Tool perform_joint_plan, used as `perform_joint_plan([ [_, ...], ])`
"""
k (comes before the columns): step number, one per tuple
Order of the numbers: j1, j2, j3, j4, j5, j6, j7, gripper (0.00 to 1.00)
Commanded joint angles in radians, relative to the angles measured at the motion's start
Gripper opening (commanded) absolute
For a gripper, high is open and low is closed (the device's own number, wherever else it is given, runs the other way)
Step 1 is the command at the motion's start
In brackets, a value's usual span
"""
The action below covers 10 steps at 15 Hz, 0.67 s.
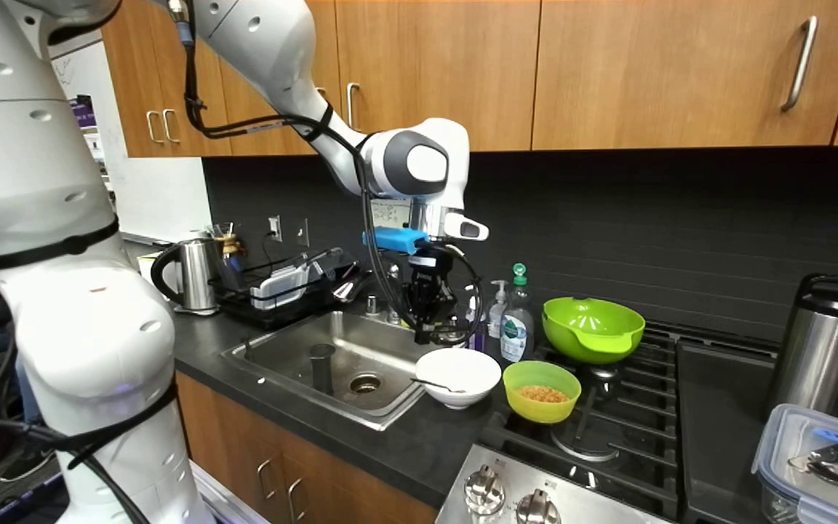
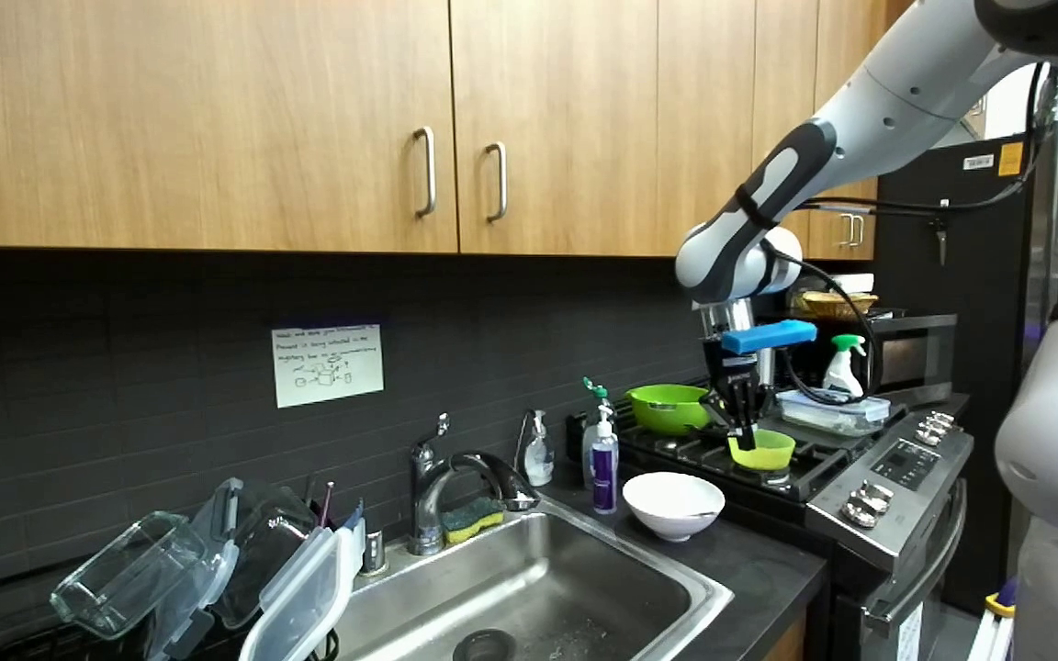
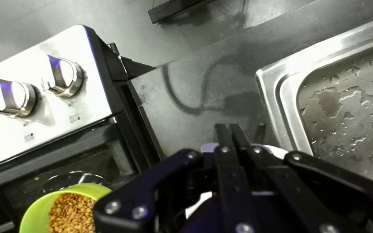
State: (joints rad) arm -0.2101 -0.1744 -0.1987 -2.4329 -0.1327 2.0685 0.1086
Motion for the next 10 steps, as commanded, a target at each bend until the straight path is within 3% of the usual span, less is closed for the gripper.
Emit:
perform_joint_plan([
  [1,-0.019,-0.043,-0.008,0.003,0.019,-0.047,0.030,0.01],
  [10,-0.037,-0.069,-0.014,0.011,0.028,-0.074,0.090,0.01],
])
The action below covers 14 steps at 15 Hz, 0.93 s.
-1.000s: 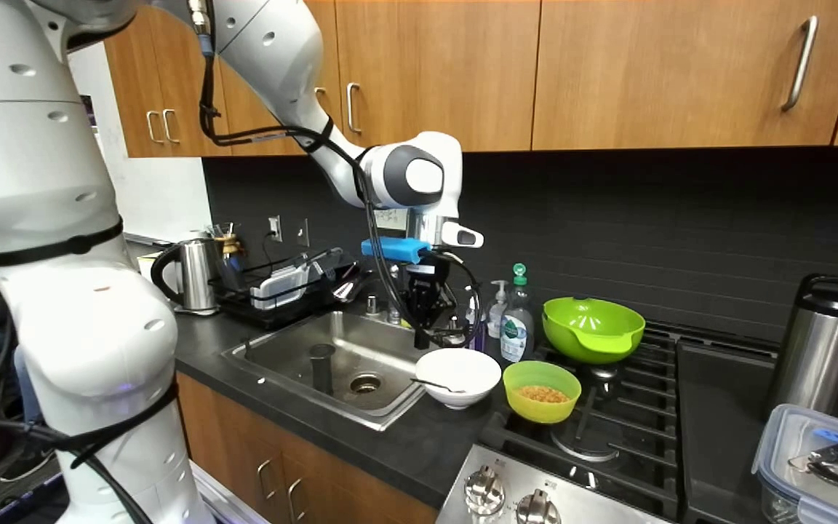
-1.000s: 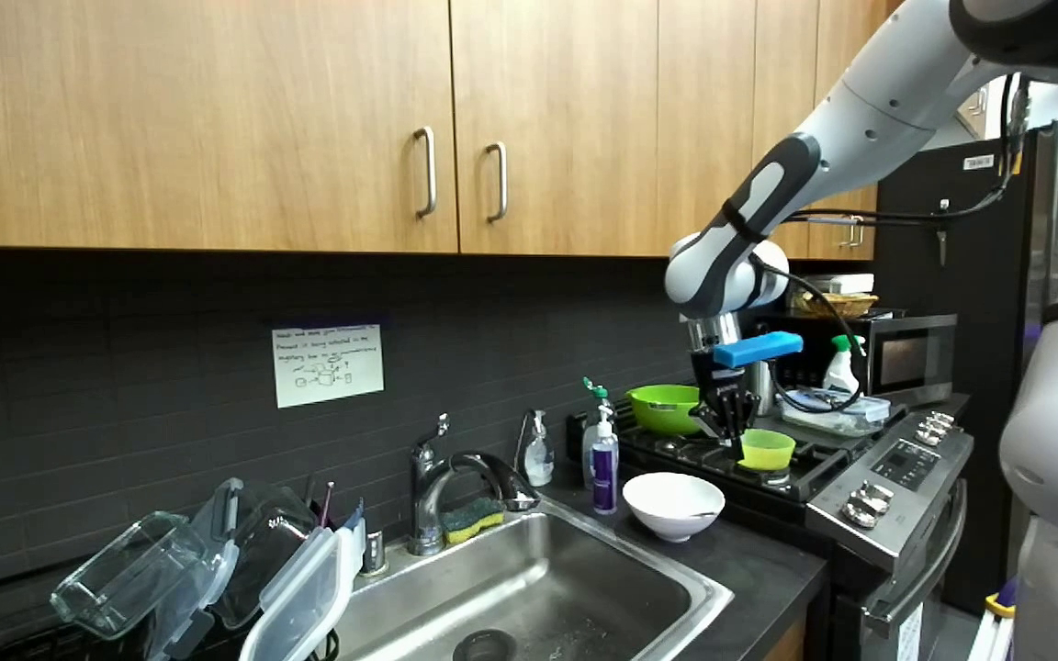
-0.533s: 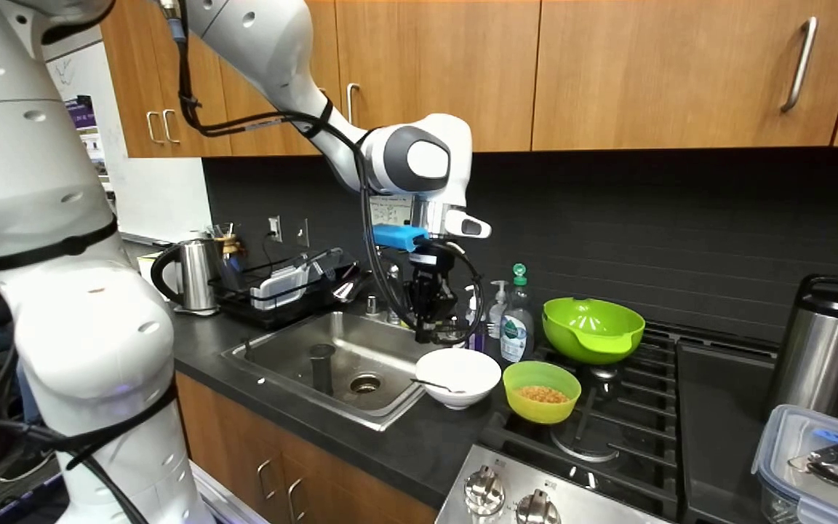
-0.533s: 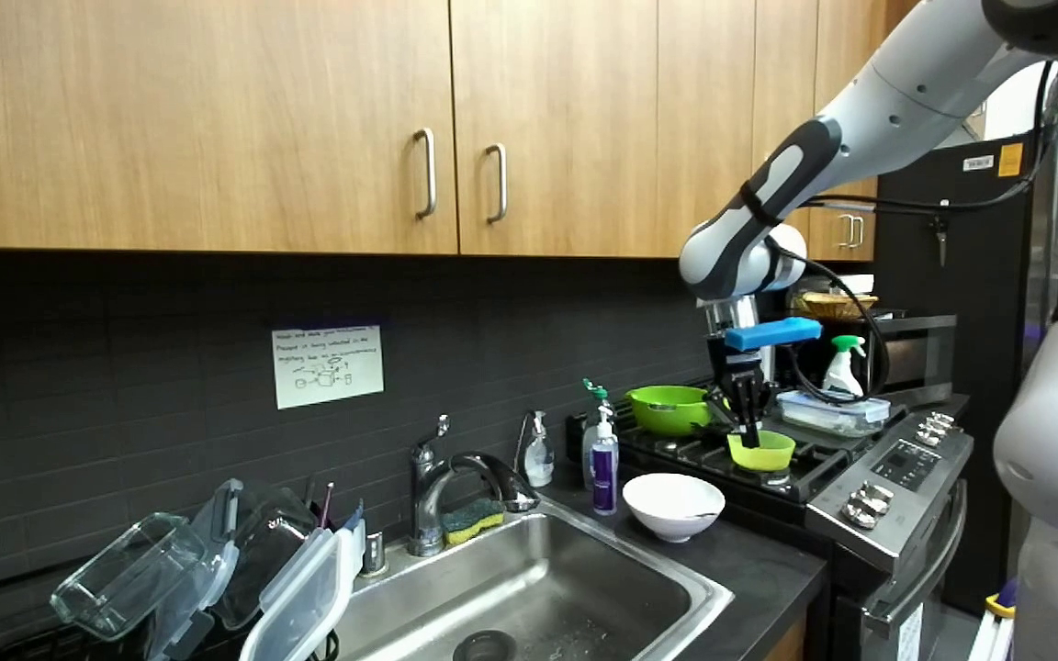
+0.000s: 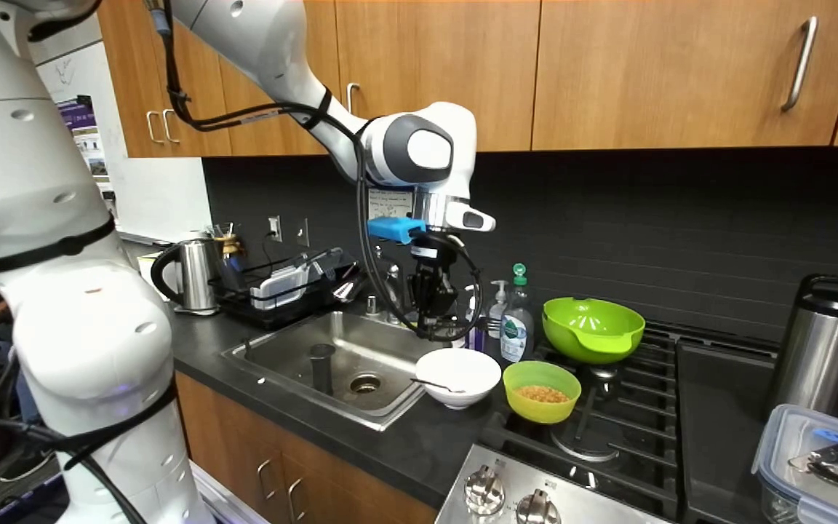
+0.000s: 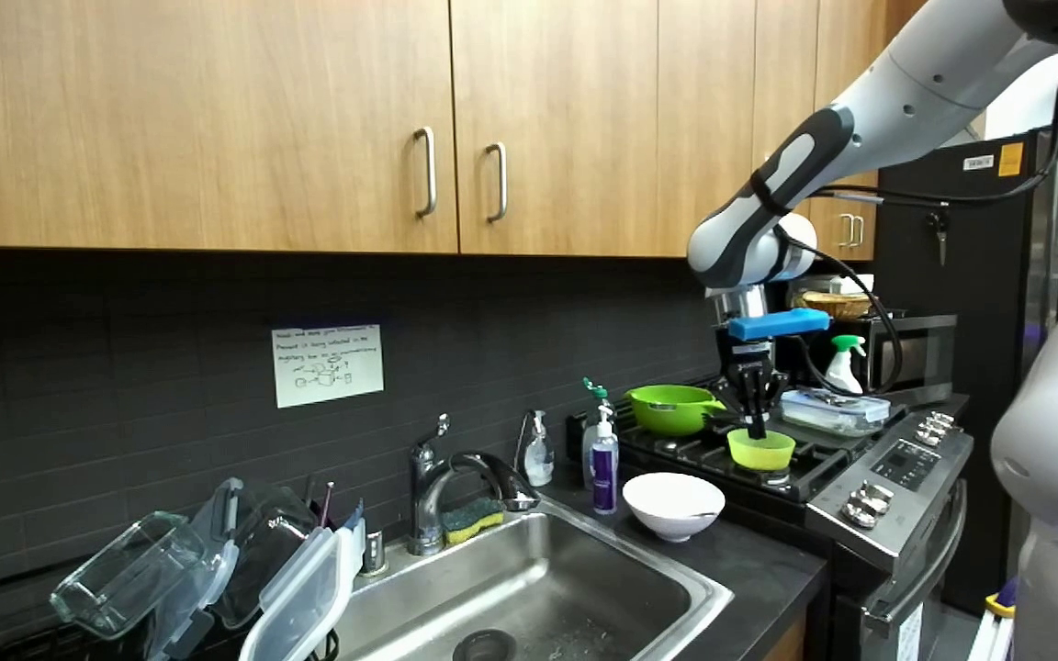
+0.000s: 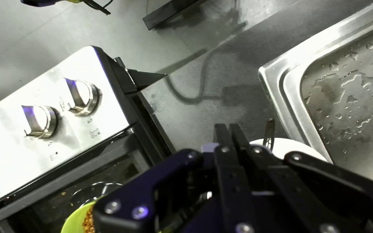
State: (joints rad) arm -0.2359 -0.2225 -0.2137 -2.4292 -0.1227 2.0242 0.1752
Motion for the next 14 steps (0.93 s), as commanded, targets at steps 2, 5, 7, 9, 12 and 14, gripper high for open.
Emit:
perform_joint_plan([
  [2,-0.016,-0.023,-0.001,0.010,0.016,-0.033,0.040,0.01],
  [5,-0.028,-0.023,-0.004,0.017,0.007,-0.043,0.070,0.01],
  [7,-0.039,-0.020,-0.009,0.023,0.004,-0.047,0.082,0.01],
  [9,-0.050,-0.013,-0.013,0.030,-0.001,-0.053,0.094,0.01],
  [12,-0.065,-0.003,-0.016,0.042,-0.021,-0.076,0.109,0.01],
  [14,-0.070,-0.002,-0.015,0.050,-0.039,-0.095,0.120,0.01],
])
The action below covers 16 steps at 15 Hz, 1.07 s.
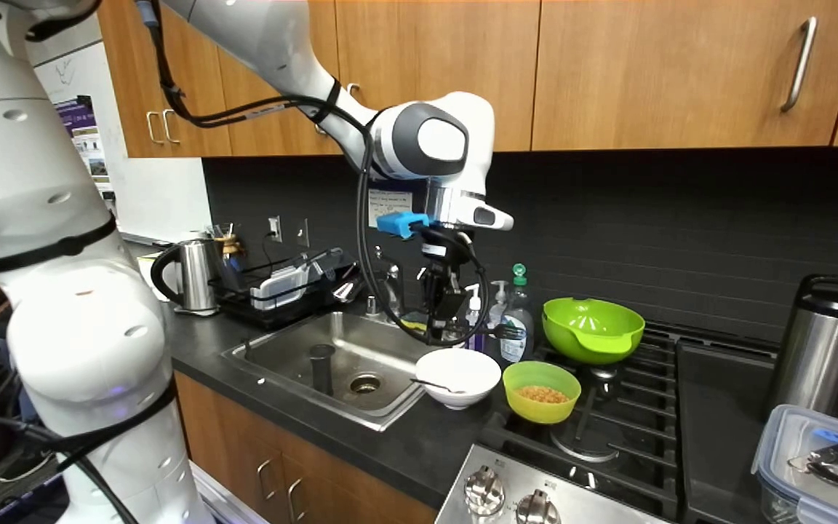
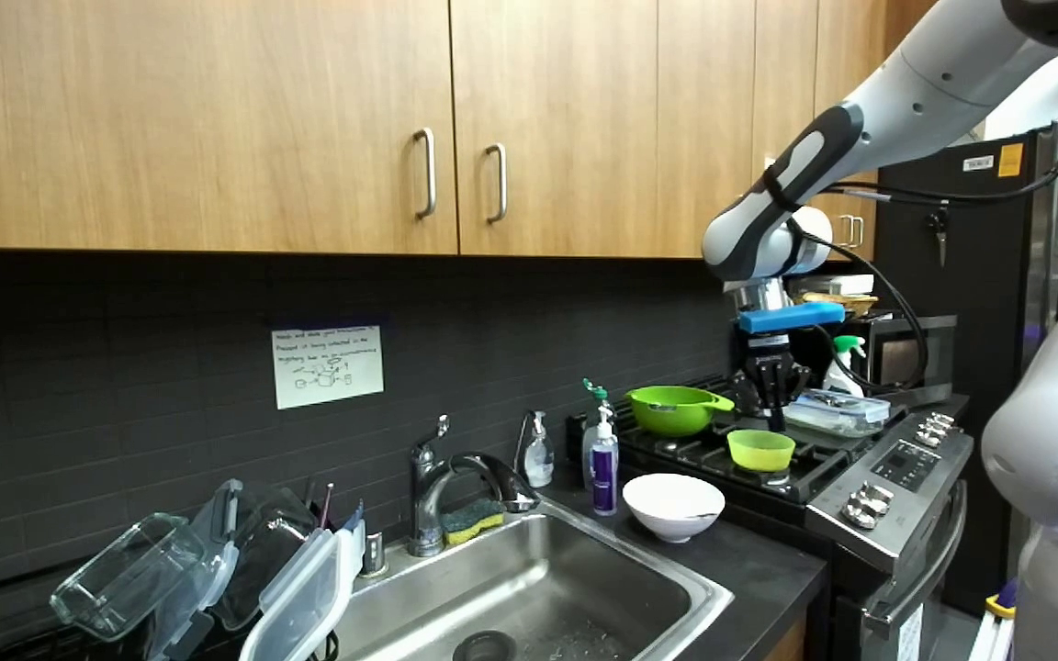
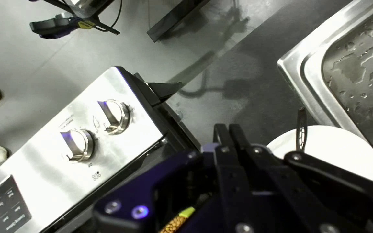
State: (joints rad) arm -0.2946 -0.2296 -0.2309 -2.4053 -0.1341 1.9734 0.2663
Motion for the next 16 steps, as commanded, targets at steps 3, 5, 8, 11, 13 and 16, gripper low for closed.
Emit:
perform_joint_plan([
  [3,-0.015,0.008,0.005,0.038,-0.060,-0.068,0.042,0.01],
  [5,-0.014,0.012,0.007,0.042,-0.085,-0.084,0.048,0.01],
  [8,-0.010,0.019,0.016,0.046,-0.128,-0.105,0.067,0.01],
  [11,-0.007,0.028,0.024,0.049,-0.182,-0.122,0.081,0.01],
  [13,-0.003,0.036,0.029,0.053,-0.209,-0.139,0.082,0.01],
  [16,0.002,0.049,0.035,0.064,-0.245,-0.173,0.075,0.01],
])
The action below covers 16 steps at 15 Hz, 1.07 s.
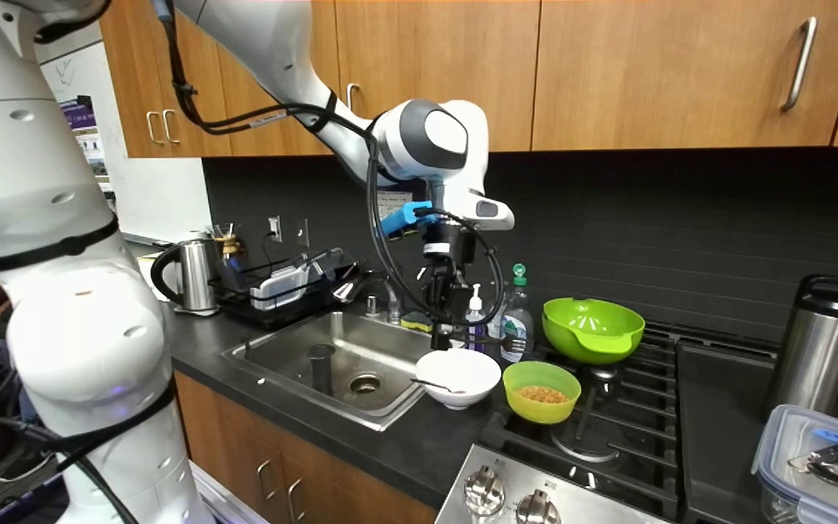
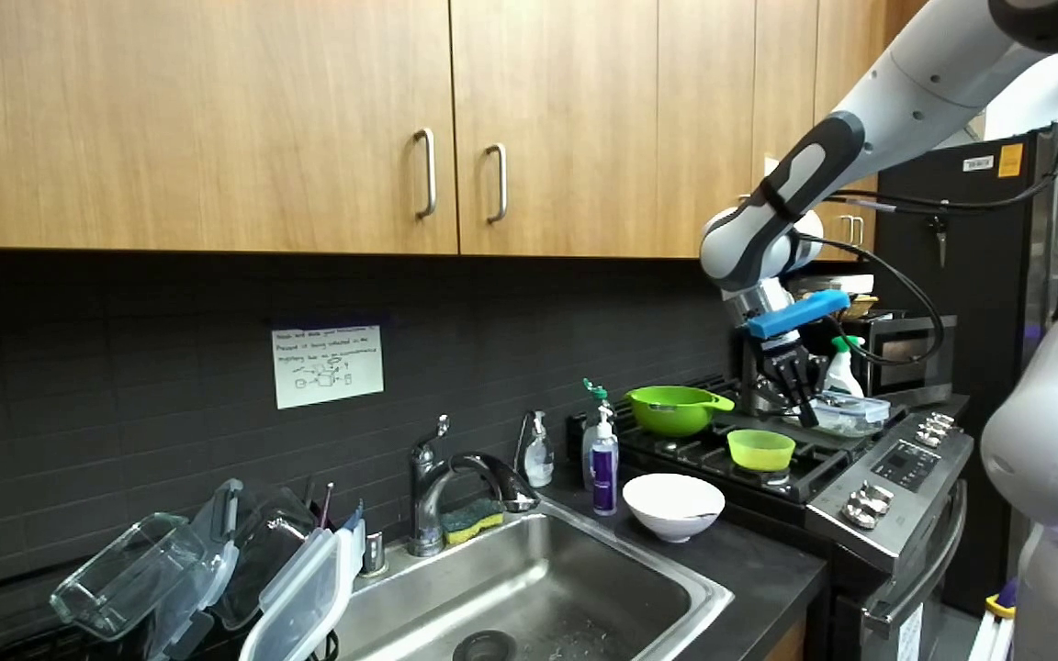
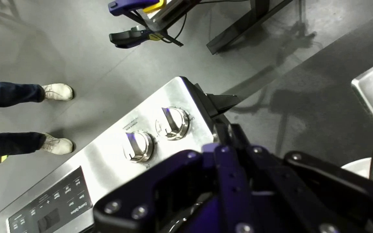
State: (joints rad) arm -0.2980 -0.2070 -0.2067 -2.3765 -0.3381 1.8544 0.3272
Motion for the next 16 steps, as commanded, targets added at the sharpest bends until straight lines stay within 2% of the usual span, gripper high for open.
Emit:
perform_joint_plan([
  [1,0.007,0.032,0.011,0.041,-0.050,-0.067,0.010,0.01],
  [11,0.028,0.064,0.010,0.085,-0.118,-0.227,-0.067,0.01],
  [16,0.046,0.081,0.010,0.089,-0.144,-0.270,-0.112,0.01],
])
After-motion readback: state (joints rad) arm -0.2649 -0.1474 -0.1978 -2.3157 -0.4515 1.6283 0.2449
